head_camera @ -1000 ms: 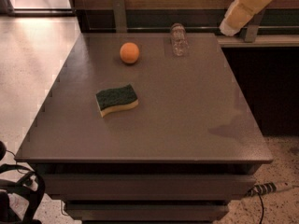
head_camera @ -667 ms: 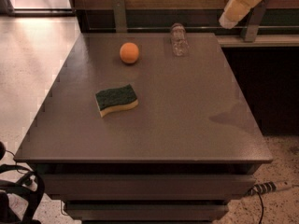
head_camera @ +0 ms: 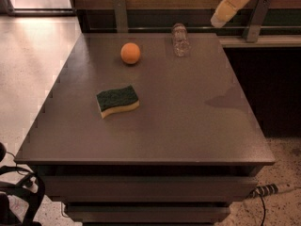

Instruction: Pick water bottle

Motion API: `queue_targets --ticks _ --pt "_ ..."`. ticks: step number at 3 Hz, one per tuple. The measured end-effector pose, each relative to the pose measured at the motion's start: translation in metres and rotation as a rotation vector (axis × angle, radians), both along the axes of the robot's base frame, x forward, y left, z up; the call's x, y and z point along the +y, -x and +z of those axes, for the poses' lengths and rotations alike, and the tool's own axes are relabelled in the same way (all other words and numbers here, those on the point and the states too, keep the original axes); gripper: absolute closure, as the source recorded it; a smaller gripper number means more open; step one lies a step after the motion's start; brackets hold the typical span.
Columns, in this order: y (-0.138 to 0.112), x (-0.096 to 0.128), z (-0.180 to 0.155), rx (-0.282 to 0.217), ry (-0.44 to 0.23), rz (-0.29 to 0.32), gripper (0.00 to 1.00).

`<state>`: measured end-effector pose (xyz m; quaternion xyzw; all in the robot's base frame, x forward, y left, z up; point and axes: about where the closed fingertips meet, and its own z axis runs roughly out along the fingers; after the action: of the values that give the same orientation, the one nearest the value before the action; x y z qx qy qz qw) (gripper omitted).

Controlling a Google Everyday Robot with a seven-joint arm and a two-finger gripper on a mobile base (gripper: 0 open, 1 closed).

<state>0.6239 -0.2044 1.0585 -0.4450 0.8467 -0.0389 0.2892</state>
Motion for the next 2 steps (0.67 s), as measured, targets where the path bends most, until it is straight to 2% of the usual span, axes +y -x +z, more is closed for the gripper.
queue_targets --ticks 1,2 --pt "-0.009 0.000 -0.023 0.022 -0.054 -0.012 0.00" --pt "-0.012 0.004 -0.044 -0.005 -0.140 -0.009 0.00"
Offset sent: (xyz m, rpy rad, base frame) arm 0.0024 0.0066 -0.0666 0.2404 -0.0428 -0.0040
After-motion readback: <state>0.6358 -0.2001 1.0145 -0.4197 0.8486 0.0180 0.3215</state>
